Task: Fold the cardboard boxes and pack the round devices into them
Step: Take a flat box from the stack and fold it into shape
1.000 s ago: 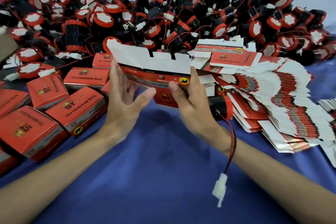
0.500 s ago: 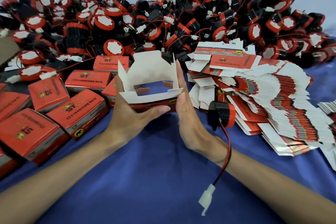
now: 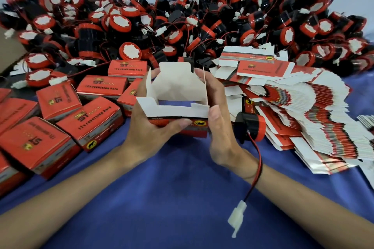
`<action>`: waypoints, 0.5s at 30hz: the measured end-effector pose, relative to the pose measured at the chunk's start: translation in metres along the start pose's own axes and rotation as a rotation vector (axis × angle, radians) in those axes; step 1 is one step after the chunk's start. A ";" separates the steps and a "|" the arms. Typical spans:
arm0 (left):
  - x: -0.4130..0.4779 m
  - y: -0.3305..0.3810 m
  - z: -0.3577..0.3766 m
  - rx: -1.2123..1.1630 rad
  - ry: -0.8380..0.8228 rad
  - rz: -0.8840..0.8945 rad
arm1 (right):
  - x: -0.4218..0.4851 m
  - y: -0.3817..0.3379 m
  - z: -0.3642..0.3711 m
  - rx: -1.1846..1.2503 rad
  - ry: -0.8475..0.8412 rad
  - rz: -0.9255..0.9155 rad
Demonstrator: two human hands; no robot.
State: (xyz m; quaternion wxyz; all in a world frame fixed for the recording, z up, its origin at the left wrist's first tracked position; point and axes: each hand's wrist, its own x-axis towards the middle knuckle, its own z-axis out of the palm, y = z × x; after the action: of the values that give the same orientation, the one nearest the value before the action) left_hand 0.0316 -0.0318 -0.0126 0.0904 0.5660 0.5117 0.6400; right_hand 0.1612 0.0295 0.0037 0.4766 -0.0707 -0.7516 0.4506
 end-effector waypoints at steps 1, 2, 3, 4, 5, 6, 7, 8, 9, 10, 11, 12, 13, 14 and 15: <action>0.000 0.000 -0.001 -0.008 0.006 0.004 | 0.001 -0.003 0.000 0.005 0.002 -0.007; 0.000 0.001 -0.001 -0.015 0.009 0.005 | 0.003 -0.005 -0.001 0.022 0.007 -0.012; -0.001 0.002 0.000 -0.024 0.016 0.004 | 0.004 -0.005 -0.002 0.047 0.015 -0.009; -0.001 0.002 0.001 -0.038 0.028 0.014 | 0.005 -0.005 -0.002 0.078 0.031 0.000; -0.003 0.000 0.002 -0.051 0.042 0.047 | 0.005 -0.005 -0.002 0.102 0.049 0.010; -0.003 -0.001 0.002 -0.069 0.059 0.075 | 0.005 -0.004 -0.001 0.112 0.064 0.020; -0.002 -0.002 0.002 -0.098 0.085 0.082 | 0.004 -0.004 0.001 0.105 0.080 0.024; -0.001 -0.004 0.002 -0.131 0.119 0.071 | 0.003 -0.003 0.004 0.088 0.091 0.025; 0.000 -0.006 0.002 -0.169 0.149 0.057 | 0.001 -0.003 0.007 0.071 0.094 0.027; 0.000 -0.010 0.001 -0.191 0.174 0.057 | 0.001 -0.002 0.009 0.059 0.092 0.027; -0.001 -0.012 0.001 -0.210 0.193 0.056 | 0.001 -0.001 0.009 0.049 0.091 0.019; -0.001 -0.013 0.001 -0.220 0.206 0.065 | 0.001 0.000 0.010 0.038 0.091 0.007; 0.000 -0.013 0.000 -0.214 0.215 0.081 | 0.000 0.001 0.010 0.025 0.093 -0.007; 0.001 -0.013 0.000 -0.206 0.221 0.103 | 0.000 0.003 0.010 0.021 0.096 -0.021; 0.001 -0.013 0.000 -0.205 0.219 0.120 | -0.001 0.004 0.010 0.027 0.103 -0.025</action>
State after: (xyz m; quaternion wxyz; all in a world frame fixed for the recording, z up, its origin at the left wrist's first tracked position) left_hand 0.0252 -0.0249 -0.0216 0.0531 0.5101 0.4158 0.7510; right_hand 0.1523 0.0253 -0.0016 0.5211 -0.0778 -0.7207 0.4505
